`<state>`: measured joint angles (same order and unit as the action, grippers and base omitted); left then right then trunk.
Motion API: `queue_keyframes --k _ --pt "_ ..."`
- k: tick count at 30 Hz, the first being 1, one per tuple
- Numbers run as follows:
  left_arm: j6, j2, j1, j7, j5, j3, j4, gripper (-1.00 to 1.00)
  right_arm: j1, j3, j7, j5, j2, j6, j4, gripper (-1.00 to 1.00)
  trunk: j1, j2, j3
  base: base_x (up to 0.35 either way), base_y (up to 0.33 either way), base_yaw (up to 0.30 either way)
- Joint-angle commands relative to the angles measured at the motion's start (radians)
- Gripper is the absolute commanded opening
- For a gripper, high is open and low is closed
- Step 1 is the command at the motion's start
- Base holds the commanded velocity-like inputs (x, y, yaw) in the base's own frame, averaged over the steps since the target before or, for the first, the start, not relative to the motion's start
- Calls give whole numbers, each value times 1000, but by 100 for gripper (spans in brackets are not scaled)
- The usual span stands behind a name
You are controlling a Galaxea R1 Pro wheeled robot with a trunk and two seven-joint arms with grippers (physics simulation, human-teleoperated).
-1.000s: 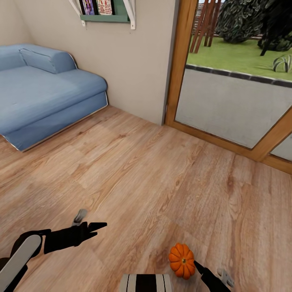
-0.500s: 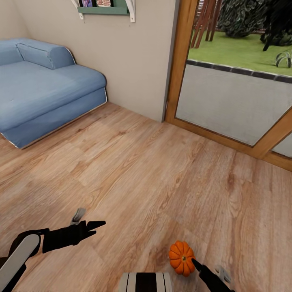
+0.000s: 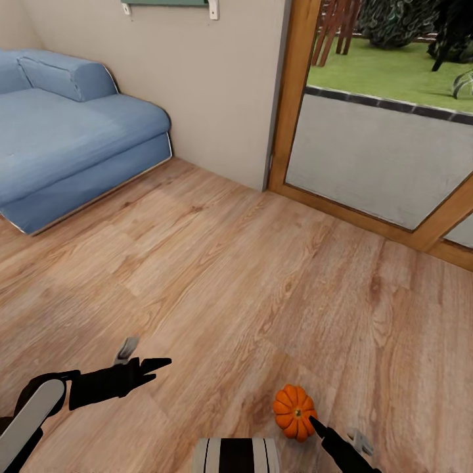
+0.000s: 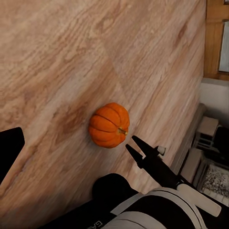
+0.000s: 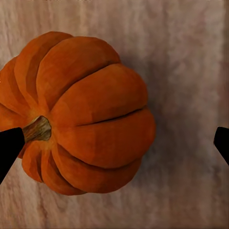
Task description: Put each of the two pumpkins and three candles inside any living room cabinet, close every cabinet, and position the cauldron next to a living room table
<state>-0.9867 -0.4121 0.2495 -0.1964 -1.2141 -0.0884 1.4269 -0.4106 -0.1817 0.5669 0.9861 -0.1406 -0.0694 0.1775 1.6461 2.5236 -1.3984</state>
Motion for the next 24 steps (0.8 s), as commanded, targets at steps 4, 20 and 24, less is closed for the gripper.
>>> queue_keyframes --k 4,20,24 --pt "-1 -1 1 -9 8 -1 0 100 -1 -8 16 6 0 -7 -2 100 1 1 -8 0 0 0" --pt "-1 -1 1 -9 8 -1 0 100 -1 -8 22 6 0 -10 -3 100 3 2 -28 0 0 0" --pt "-1 -1 1 -10 8 0 0 100 -1 -8 22 6 0 -10 -3 100 4 2 -35 0 0 0"
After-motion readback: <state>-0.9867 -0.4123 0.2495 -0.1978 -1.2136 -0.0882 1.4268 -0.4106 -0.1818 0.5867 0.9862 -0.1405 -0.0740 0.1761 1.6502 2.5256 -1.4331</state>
